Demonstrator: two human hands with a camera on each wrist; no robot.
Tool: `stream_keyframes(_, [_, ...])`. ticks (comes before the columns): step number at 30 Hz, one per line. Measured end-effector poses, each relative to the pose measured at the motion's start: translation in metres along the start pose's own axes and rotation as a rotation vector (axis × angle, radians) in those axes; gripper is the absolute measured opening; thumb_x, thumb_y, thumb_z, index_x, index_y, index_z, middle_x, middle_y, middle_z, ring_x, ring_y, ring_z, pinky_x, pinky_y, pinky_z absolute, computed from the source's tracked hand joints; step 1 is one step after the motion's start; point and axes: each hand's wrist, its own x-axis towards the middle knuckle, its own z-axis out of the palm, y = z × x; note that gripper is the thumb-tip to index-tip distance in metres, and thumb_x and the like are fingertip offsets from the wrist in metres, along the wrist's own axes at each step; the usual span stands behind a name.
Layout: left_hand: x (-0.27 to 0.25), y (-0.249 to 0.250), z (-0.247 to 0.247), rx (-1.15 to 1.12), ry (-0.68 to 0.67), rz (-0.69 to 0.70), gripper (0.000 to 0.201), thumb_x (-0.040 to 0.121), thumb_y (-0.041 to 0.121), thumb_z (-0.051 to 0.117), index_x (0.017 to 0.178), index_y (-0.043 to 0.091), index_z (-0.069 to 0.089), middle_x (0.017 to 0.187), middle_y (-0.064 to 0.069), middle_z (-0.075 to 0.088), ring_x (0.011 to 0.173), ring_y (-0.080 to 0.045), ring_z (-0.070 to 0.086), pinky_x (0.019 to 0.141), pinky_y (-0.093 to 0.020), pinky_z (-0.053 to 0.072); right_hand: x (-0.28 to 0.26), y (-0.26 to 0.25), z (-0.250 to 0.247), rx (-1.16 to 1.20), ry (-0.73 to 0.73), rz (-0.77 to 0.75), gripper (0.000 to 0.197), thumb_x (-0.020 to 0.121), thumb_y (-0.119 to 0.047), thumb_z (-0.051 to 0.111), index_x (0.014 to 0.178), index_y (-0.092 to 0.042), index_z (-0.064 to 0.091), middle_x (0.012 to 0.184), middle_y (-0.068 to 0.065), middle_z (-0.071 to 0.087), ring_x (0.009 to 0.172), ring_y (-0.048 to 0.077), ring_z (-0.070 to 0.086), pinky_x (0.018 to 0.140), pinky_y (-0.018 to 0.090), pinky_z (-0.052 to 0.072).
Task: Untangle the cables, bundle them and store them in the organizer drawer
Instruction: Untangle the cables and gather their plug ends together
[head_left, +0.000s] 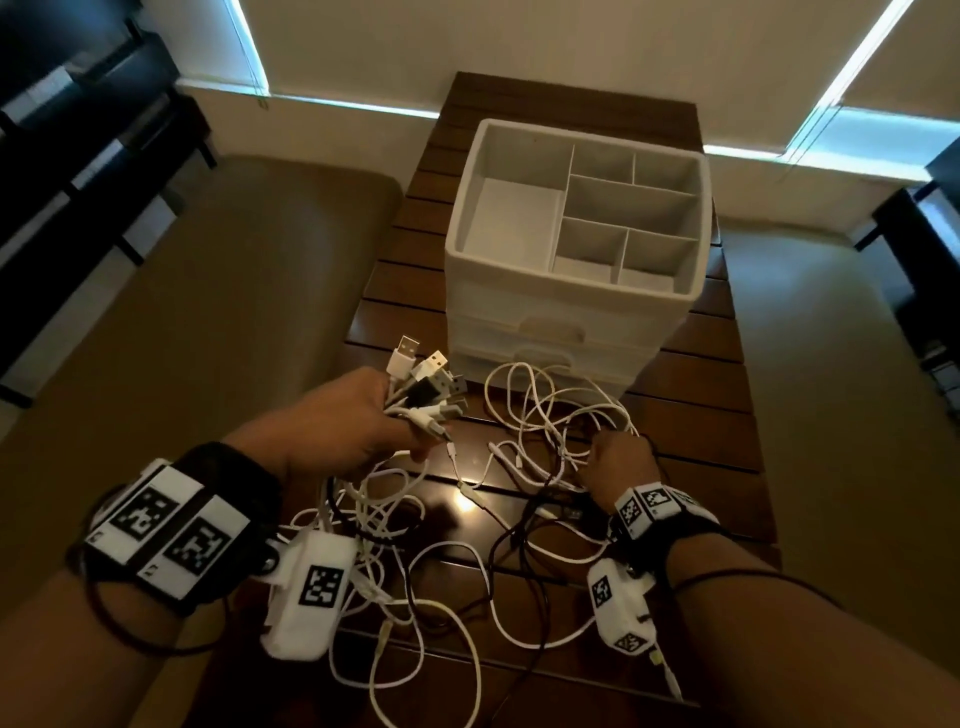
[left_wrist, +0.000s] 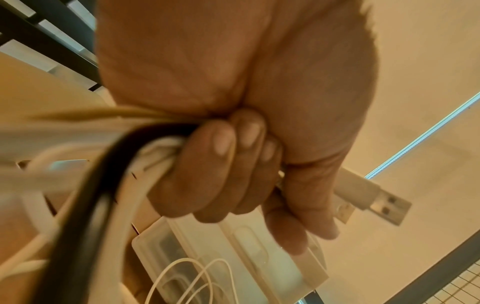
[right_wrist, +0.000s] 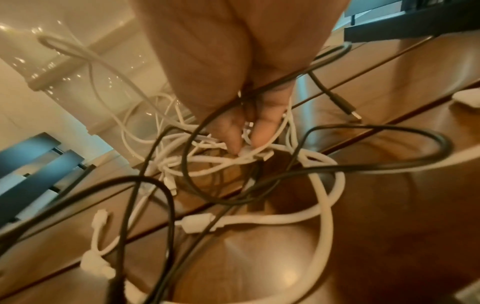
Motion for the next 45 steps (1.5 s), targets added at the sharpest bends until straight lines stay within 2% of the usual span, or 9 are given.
stream_keyframes(5, [0.001, -0.006, 0.003, -0.043, -0.01, -0.001, 0.021, 0.084, 0.021, 0.073, 0.07, 0.008, 0.065, 0.049, 0.0, 0.052, 0.042, -0.016, 0.038, 0.041, -0.023, 0.031, -0.007, 0.0, 0.011, -0.048, -0.03, 0.016, 0.027, 0.094, -0.01, 0.043, 0.105, -0.005, 0.067, 0.111, 0.014, 0.067, 0.103, 0.029, 0.064, 0.081, 0.034, 0.051])
stream_keyframes(14, [-0.005, 0.002, 0.008, -0.038, 0.014, 0.062, 0.02, 0.084, 0.019, 0.073, 0.067, 0.011, 0.068, 0.044, 0.004, 0.05, 0.04, -0.011, 0.038, 0.042, -0.022, 0.031, -0.02, -0.005, 0.001, 0.09, -0.029, 0.025, 0.027, 0.094, -0.026, 0.048, 0.111, -0.007, 0.055, 0.115, 0.016, 0.063, 0.107, 0.035, 0.06, 0.079, 0.035, 0.046])
stream_keyframes(17, [-0.006, 0.007, 0.01, -0.039, 0.034, 0.087, 0.021, 0.086, 0.018, 0.071, 0.065, 0.016, 0.069, 0.047, 0.004, 0.052, 0.043, -0.012, 0.04, 0.042, -0.023, 0.033, -0.026, -0.009, -0.025, 0.155, 0.06, -0.091, 0.019, 0.091, -0.026, 0.054, 0.099, -0.011, 0.062, 0.101, 0.011, 0.068, 0.095, 0.028, 0.064, 0.078, 0.033, 0.05])
stream_keyframes(21, [-0.004, 0.017, 0.016, -0.103, 0.113, 0.105, 0.025, 0.085, 0.013, 0.07, 0.063, 0.019, 0.062, 0.051, 0.001, 0.047, 0.048, -0.019, 0.038, 0.045, -0.026, 0.033, -0.047, -0.011, -0.068, 0.494, 0.09, -0.251, 0.003, 0.084, -0.014, 0.068, 0.087, -0.016, 0.068, 0.075, 0.0, 0.068, 0.062, 0.005, 0.063, 0.055, 0.014, 0.047])
stream_keyframes(25, [0.0, 0.027, 0.02, -0.221, 0.119, 0.135, 0.022, 0.084, 0.021, 0.073, 0.068, 0.019, 0.057, 0.055, -0.001, 0.036, 0.044, -0.012, 0.027, 0.044, -0.025, 0.022, -0.071, -0.01, -0.108, 0.823, 0.082, -0.331, 0.008, 0.088, -0.011, 0.066, 0.091, -0.016, 0.072, 0.081, 0.001, 0.071, 0.071, 0.009, 0.066, 0.066, 0.022, 0.052])
stream_keyframes(29, [0.002, 0.042, 0.023, -0.216, 0.096, 0.208, 0.009, 0.086, 0.012, 0.069, 0.08, 0.015, 0.064, 0.05, 0.007, 0.05, 0.038, -0.005, 0.041, 0.042, -0.02, 0.03, -0.09, -0.015, -0.135, 0.914, 0.108, -0.36, 0.01, 0.09, -0.014, 0.063, 0.09, -0.007, 0.07, 0.075, 0.012, 0.07, 0.062, 0.015, 0.066, 0.062, 0.032, 0.056])
stream_keyframes(34, [0.005, 0.052, 0.038, -0.386, 0.088, 0.194, 0.007, 0.091, 0.018, 0.064, 0.088, 0.013, 0.06, 0.054, 0.004, 0.044, 0.043, -0.008, 0.037, 0.04, -0.02, 0.027, -0.103, -0.026, -0.144, 1.113, 0.117, -0.379, 0.004, 0.087, 0.001, 0.063, 0.091, 0.002, 0.063, 0.073, 0.016, 0.068, 0.061, 0.02, 0.067, 0.059, 0.03, 0.056])
stream_keyframes(38, [0.006, 0.059, 0.051, -0.427, 0.056, 0.214, 0.022, 0.094, 0.015, 0.058, 0.073, 0.017, 0.056, 0.052, 0.006, 0.044, 0.04, -0.005, 0.038, 0.039, -0.017, 0.029, -0.114, -0.035, -0.146, 1.13, 0.14, -0.387, 0.005, 0.086, 0.0, 0.064, 0.09, 0.001, 0.066, 0.077, 0.015, 0.069, 0.059, 0.013, 0.067, 0.054, 0.021, 0.055])
stream_keyframes(45, [0.008, 0.066, 0.062, -0.514, 0.042, 0.241, 0.015, 0.096, 0.014, 0.056, 0.083, 0.013, 0.061, 0.048, 0.008, 0.054, 0.037, -0.001, 0.047, 0.038, -0.014, 0.035, -0.123, -0.041, -0.15, 1.237, 0.155, -0.366, 0.002, 0.087, -0.002, 0.063, 0.086, -0.001, 0.064, 0.085, 0.019, 0.07, 0.067, 0.025, 0.069, 0.059, 0.033, 0.06])
